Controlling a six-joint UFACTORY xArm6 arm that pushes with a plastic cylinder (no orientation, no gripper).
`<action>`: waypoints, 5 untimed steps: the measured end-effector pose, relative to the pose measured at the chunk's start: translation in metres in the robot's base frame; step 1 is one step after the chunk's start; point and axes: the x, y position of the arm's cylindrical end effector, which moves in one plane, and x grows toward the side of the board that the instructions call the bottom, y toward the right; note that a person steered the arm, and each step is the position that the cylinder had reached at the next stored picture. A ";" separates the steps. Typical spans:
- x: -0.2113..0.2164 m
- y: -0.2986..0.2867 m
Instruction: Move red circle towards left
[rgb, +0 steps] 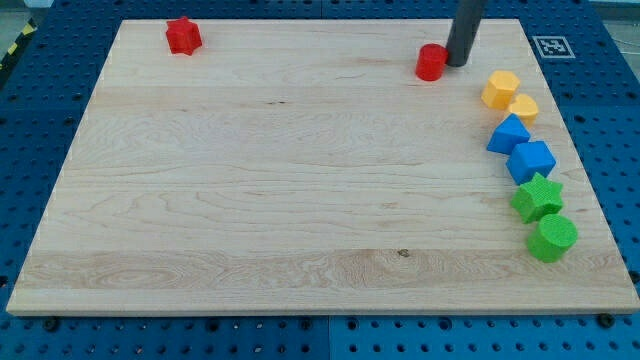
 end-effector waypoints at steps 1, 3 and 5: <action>0.000 -0.023; 0.020 -0.022; 0.013 -0.075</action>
